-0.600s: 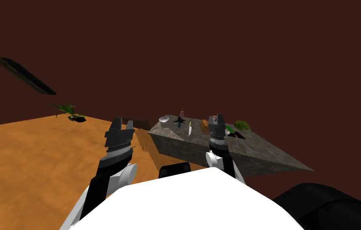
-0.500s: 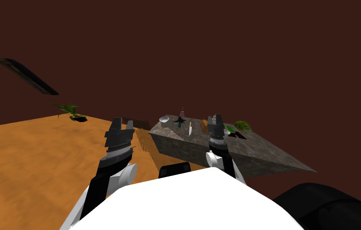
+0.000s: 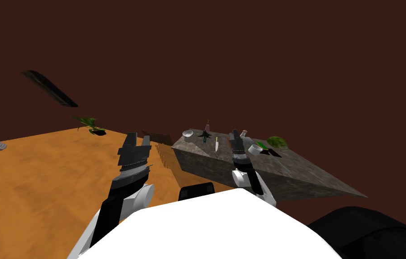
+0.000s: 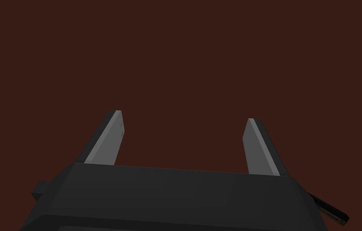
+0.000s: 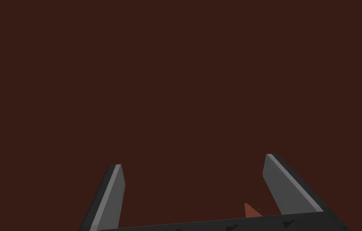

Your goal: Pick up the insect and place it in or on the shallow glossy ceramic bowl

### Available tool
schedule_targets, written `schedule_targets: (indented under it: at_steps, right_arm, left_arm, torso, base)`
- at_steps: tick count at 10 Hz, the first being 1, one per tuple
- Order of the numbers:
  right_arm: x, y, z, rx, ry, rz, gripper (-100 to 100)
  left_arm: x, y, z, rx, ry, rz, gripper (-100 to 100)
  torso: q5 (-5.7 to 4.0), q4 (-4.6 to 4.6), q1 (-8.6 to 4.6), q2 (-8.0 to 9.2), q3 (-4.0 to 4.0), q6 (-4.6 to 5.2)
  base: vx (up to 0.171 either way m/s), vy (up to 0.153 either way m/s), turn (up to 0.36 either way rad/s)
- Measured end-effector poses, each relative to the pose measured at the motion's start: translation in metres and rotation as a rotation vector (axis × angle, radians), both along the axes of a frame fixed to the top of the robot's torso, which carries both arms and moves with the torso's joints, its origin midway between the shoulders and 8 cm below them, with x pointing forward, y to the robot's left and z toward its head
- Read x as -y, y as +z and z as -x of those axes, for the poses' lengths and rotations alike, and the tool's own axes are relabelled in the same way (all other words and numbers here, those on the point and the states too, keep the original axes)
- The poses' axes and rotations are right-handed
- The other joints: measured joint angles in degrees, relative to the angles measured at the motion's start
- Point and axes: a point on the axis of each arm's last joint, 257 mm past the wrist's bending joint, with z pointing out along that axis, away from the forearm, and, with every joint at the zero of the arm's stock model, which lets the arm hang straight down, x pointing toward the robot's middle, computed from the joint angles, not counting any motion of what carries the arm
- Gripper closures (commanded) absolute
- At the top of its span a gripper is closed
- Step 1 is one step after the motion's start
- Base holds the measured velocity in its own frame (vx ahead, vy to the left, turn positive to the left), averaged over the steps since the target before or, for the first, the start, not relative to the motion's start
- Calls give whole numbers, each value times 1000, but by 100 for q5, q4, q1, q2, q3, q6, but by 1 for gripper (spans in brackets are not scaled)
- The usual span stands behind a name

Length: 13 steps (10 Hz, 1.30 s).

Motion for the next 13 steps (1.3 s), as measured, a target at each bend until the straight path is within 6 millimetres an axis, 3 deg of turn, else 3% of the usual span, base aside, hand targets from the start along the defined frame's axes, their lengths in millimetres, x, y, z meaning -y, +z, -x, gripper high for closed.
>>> schedule_targets:
  at_steps: [13]
  right_arm:
    - [17,-94,-76,-355,-62,214,-100]
  left_arm:
    - [0,0,0,0,0,0,0]
  torso:
    - [-1,-1,-8,-4,-2,2]
  base:
    - [-30,63,53]
